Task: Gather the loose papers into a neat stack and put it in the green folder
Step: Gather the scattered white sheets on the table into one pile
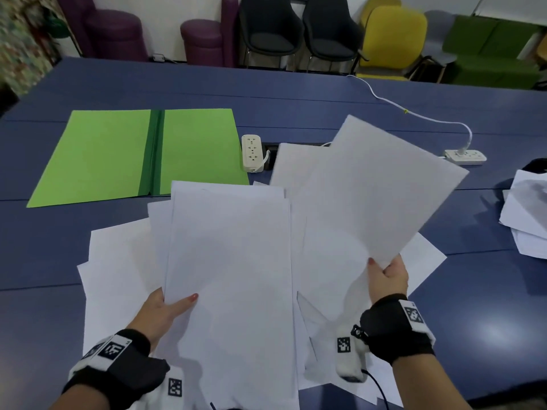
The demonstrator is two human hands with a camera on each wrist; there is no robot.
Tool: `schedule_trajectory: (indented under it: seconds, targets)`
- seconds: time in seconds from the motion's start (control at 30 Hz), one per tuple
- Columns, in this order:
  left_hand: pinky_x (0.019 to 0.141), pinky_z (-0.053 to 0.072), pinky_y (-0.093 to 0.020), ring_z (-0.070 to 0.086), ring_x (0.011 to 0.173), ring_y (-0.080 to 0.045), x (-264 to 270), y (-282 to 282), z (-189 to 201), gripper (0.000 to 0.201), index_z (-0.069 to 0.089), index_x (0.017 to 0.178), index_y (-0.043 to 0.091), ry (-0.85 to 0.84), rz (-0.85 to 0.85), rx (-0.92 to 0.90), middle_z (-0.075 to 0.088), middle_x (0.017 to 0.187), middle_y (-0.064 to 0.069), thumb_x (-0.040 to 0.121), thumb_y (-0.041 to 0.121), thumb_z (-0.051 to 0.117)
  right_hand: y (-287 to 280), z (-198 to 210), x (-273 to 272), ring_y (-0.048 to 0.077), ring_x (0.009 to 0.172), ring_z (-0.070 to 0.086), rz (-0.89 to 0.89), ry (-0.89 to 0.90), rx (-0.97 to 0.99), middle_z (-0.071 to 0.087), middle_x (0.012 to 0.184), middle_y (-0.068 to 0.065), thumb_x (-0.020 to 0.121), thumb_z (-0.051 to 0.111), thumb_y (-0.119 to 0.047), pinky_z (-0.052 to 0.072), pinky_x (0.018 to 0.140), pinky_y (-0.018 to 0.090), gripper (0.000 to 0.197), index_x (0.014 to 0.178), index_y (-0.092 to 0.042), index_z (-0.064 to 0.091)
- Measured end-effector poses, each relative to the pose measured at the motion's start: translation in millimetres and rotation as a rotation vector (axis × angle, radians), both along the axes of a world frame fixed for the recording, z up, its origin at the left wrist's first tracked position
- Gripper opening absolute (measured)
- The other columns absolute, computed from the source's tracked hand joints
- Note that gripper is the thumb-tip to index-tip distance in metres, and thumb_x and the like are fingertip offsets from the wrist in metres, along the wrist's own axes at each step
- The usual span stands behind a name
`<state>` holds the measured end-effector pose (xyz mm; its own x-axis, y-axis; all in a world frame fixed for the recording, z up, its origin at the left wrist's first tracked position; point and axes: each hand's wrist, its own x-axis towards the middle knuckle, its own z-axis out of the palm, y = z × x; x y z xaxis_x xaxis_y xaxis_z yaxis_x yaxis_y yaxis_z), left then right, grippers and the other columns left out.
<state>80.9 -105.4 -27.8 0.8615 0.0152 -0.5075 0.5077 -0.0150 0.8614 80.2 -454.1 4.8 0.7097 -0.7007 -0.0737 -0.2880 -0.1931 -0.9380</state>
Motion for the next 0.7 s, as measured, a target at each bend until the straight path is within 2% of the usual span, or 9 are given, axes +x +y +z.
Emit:
schedule_trajectory:
  seconds: [0.13, 0.2, 0.27, 0.37, 0.47, 0.53, 0.57, 0.63, 0.7]
  targets:
    - [0.072, 0.039, -0.028, 0.064, 0.066, -0.009, -1.7, -0.3, 2.2, 0.016, 0.053, 0.08, 0.018, -0.006, 0.041, -0.052, 0.067, 0.049, 0.018, 0.085, 0.004, 0.06, 0.6, -5.8, 4.4, 0.022, 0.092, 0.053, -0.004, -0.017, 0.032, 0.058, 0.098, 0.006, 0.089, 0.048, 0.001, 0.038, 0.083, 0.027, 0.025, 0.113, -0.004, 0.055]
    - [0.075, 0.045, -0.031, 0.068, 0.059, -0.005, -1.6, -1.7, 7.3, 0.018, 0.055, 0.082, 0.016, -0.002, 0.013, -0.088, 0.073, 0.059, 0.011, 0.076, 0.011, 0.072, 2.0, -14.8, 5.3, 0.023, 0.089, 0.053, -0.055, -0.052, 0.116, 0.06, 0.087, 0.007, 0.088, 0.05, 0.003, 0.041, 0.081, 0.028, 0.021, 0.102, -0.009, 0.058]
    - [0.086, 0.044, -0.035, 0.067, 0.067, -0.014, -1.9, -0.8, 10.7, 0.025, 0.057, 0.082, 0.016, 0.003, -0.005, -0.13, 0.074, 0.085, -0.004, 0.067, 0.015, 0.077, 5.1, -18.6, 6.5, 0.02, 0.081, 0.054, -0.118, -0.113, 0.221, 0.058, 0.079, -0.003, 0.088, 0.05, 0.006, 0.049, 0.07, 0.02, 0.026, 0.084, -0.02, 0.057]
    - [0.071, 0.045, -0.03, 0.07, 0.06, -0.01, -1.6, 0.4, 12.4, 0.024, 0.059, 0.084, 0.015, 0.011, -0.008, -0.171, 0.075, 0.089, -0.004, 0.065, 0.011, 0.073, 6.0, -11.8, 9.8, 0.008, 0.07, 0.054, -0.265, -0.234, 0.414, 0.056, 0.078, -0.006, 0.088, 0.047, 0.008, 0.048, 0.055, 0.004, 0.036, 0.076, -0.025, 0.052]
    - [0.057, 0.047, -0.023, 0.065, 0.05, 0.003, -3.7, -2.9, 13.2, 0.019, 0.055, 0.086, 0.013, 0.021, 0.001, -0.201, 0.072, 0.057, 0.01, 0.077, 0.007, 0.071, 4.4, -10.8, 15.0, 0.01, 0.072, 0.054, -0.289, -0.251, 0.466, 0.055, 0.078, -0.002, 0.089, 0.048, 0.006, 0.049, 0.07, 0.018, 0.032, 0.074, -0.023, 0.049]
    - [0.051, 0.048, -0.022, 0.062, 0.045, 0.006, -5.0, -8.8, 22.9, 0.027, 0.05, 0.079, 0.015, 0.035, 0.016, -0.224, 0.068, 0.048, 0.013, 0.071, 0.014, 0.076, 5.9, -12.2, 17.1, 0.012, 0.069, 0.051, -0.274, -0.209, 0.469, 0.051, 0.075, 0.0, 0.089, 0.05, 0.003, 0.046, 0.072, 0.022, 0.03, 0.07, -0.019, 0.045]
    - [0.054, 0.047, -0.023, 0.063, 0.046, 0.006, -5.6, -8.9, 22.1, 0.024, 0.051, 0.078, 0.015, 0.027, 0.013, -0.218, 0.07, 0.051, 0.012, 0.073, 0.012, 0.074, 8.2, -13.7, 17.3, 0.012, 0.065, 0.048, -0.244, -0.161, 0.457, 0.047, 0.071, 0.001, 0.09, 0.051, 0.001, 0.044, 0.067, 0.021, 0.031, 0.067, -0.017, 0.041]
    - [0.065, 0.052, -0.026, 0.071, 0.065, -0.006, -3.7, -5.4, 18.0, 0.026, 0.061, 0.086, 0.012, 0.013, -0.029, -0.248, 0.076, 0.077, -0.002, 0.068, 0.02, 0.079, 15.9, -18.5, 16.7, 0.01, 0.054, 0.045, -0.146, -0.073, 0.432, 0.039, 0.065, 0.002, 0.09, 0.052, -0.001, 0.042, 0.054, 0.019, 0.035, 0.063, -0.014, 0.033]
    - [0.085, 0.053, -0.04, 0.071, 0.091, -0.027, -0.7, 0.4, 13.0, 0.072, 0.067, 0.099, 0.009, 0.001, -0.074, -0.269, 0.074, 0.099, -0.014, 0.04, 0.041, 0.091, 23.9, -23.2, 13.0, 0.012, 0.055, 0.048, -0.035, -0.026, 0.419, 0.042, 0.065, 0.003, 0.089, 0.051, 0.002, 0.043, 0.055, 0.021, 0.033, 0.064, -0.014, 0.036]
